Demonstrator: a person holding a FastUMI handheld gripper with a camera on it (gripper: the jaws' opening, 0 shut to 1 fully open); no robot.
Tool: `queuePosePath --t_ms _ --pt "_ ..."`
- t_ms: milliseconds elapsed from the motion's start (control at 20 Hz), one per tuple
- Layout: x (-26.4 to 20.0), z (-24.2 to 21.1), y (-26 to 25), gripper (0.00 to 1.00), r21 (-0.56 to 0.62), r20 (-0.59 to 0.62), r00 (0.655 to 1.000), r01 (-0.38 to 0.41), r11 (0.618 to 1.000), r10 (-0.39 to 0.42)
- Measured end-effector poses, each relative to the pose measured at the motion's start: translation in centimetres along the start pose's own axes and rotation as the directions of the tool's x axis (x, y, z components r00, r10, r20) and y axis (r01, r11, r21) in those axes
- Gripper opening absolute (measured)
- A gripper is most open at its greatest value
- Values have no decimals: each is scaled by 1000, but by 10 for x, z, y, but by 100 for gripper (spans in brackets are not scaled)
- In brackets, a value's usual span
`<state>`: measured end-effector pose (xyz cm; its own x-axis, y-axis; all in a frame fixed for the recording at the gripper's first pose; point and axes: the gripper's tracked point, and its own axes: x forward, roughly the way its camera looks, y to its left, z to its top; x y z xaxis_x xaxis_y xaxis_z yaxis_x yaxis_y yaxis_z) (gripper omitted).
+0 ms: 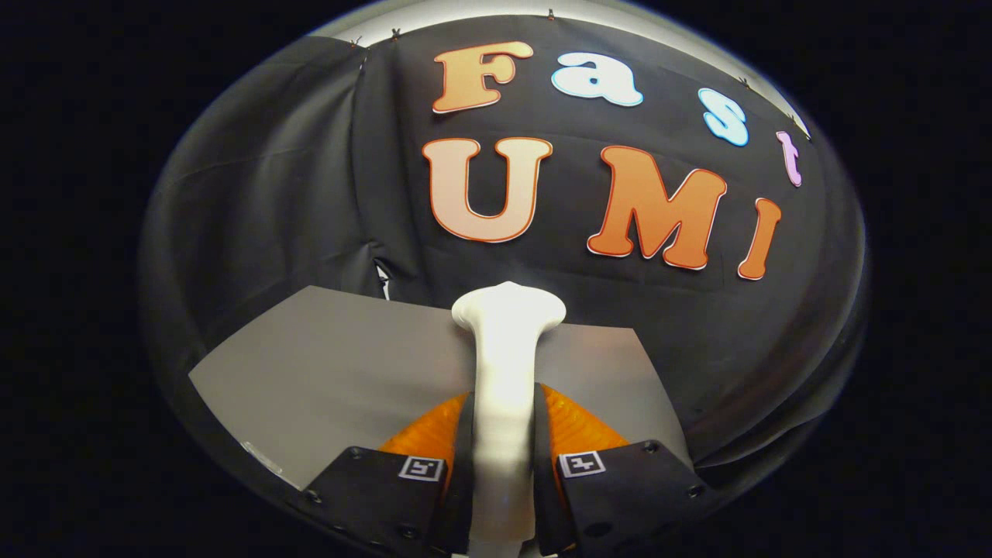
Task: Iron the clothes twice with a garment steamer, once on the left side and once on the right side.
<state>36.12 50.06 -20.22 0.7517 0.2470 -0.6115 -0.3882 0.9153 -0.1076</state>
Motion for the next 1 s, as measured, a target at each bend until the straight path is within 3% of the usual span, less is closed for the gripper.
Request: queuePosePath --t_ms 450,1000 --pt "-79 15 5 40 -32 128 989 -75 997 79" --pt "-253 48 -20 39 -65 382 909 -152 986 166"
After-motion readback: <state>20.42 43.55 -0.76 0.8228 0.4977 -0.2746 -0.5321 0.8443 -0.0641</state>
